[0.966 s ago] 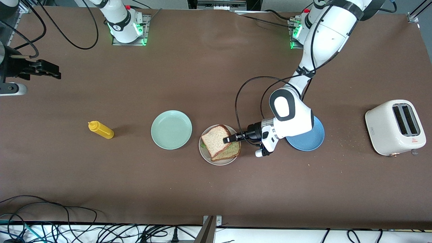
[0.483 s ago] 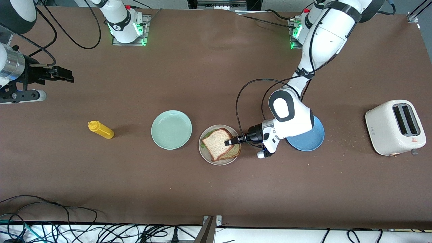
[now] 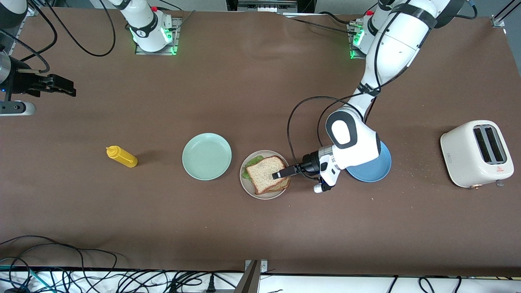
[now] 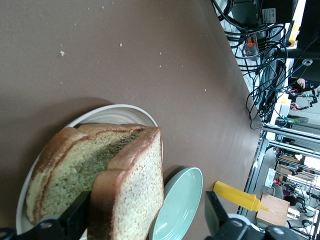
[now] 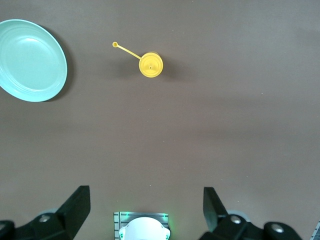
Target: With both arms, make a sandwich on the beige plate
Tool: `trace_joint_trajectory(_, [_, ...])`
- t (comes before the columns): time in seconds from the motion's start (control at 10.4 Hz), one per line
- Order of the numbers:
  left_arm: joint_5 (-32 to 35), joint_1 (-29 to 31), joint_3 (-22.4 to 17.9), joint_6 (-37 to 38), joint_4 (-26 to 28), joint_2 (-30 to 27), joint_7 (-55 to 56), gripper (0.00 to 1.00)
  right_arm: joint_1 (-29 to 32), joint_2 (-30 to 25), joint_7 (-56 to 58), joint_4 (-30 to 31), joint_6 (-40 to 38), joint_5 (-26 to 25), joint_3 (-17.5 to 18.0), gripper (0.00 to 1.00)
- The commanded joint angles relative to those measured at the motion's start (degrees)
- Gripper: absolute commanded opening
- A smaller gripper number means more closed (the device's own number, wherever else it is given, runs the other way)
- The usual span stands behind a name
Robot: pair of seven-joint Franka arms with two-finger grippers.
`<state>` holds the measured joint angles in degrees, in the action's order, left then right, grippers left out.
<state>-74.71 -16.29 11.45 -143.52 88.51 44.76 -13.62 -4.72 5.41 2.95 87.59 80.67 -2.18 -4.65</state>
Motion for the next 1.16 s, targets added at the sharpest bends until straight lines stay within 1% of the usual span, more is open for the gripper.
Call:
trace_joint_trajectory(0.0, [-0.8,0.2,-1.2,-0.3,-0.5,-0.4,-0.4,1.0,-1.9,0.0,-0.8,1.6,1.1,-0.1,-0.6,1.0])
trace_joint_trajectory(0.1, [0.1,0.7,-1.7,-0.3,-0.5,-0.9,-0.4,1.0,-2.0,0.1,-0.8,1.6,1.2,-0.3,-0.5,1.0])
trace_joint_trajectory(0.29, [6.8,3.5,-1.6,-0.2,0.2,-2.2,0.3,1.0,-1.8,0.1,-0.7,1.6,0.5,-0.4,-0.7,1.0])
trace_joint_trajectory(0.48, [11.7,5.8,-1.7,-0.1,1.3,-2.4,0.5,1.0,-1.4,0.2,-0.8,1.6,1.1,-0.6,-0.7,1.0])
trace_joint_trajectory(0.58, [16.0,6.8,-2.5,-0.1,2.5,-3.2,0.9,1.0,-1.2,0.4,-0.7,1.6,1.7,-0.6,-0.8,1.0])
trace_joint_trajectory(0.68, [20.0,7.4,-3.6,-0.1,2.6,-3.1,1.9,1.0,-0.8,0.4,-0.7,1.6,2.5,-0.7,-0.8,1.0])
trace_joint_trajectory(0.77, [24.0,6.7,-6.9,0.3,2.6,-3.3,3.2,1.0,-0.6,0.4,-0.9,1.4,2.9,-0.5,-0.8,1.0])
trace_joint_trajectory(0.87, [29.4,7.6,-7.4,0.7,3.4,-4.4,4.0,1.0,-0.1,0.4,-1.0,1.0,3.3,-0.1,-1.1,1.0])
trace_joint_trajectory(0.97, [35.9,8.7,-7.8,1.5,7.2,-7.8,4.1,1.0,0.2,0.4,-0.8,0.7,3.9,0.0,-1.3,1.0])
trace_joint_trajectory(1.06, [39.9,10.0,-8.5,3.5,10.5,-11.8,4.1,1.0,0.2,0.8,-0.8,0.7,3.7,-0.2,-1.3,1.0])
